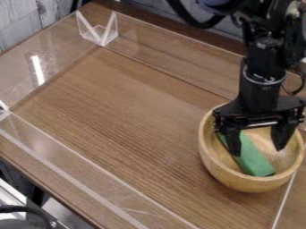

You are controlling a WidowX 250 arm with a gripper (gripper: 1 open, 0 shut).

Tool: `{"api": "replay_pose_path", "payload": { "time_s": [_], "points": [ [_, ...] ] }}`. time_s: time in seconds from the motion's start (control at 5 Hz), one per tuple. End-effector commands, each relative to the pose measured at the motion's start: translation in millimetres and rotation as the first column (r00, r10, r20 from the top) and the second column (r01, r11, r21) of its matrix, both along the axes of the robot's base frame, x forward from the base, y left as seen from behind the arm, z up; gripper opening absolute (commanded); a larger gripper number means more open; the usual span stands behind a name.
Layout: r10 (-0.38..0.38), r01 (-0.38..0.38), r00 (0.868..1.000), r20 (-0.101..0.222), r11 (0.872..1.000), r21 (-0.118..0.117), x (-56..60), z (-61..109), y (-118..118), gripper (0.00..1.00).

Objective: Remove the green block from inside the brown bowl and put it on the table

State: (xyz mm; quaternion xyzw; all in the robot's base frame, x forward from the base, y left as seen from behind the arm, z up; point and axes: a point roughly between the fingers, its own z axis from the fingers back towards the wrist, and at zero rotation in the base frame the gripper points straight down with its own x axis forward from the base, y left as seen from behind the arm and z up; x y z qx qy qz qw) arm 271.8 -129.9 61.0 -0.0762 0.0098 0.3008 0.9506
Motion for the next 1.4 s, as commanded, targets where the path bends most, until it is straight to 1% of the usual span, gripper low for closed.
{"api": "replay_pose_path", "payload": {
  "time_s": [0.0, 0.6, 1.2],
  "points": [
    [-0.009, 0.009, 0.999, 0.041, 1.0, -0.019, 5.3, 7.6, -6.7, 1.0],
    [-0.002, 0.002, 0.999, 0.04, 1.0, -0.023, 4.1, 4.5, -6.4, 1.0],
    [0.001, 0.0, 0.999, 0.037, 1.0, -0.026, 2.8, 5.7, -4.1, 1.0]
  ]
}}
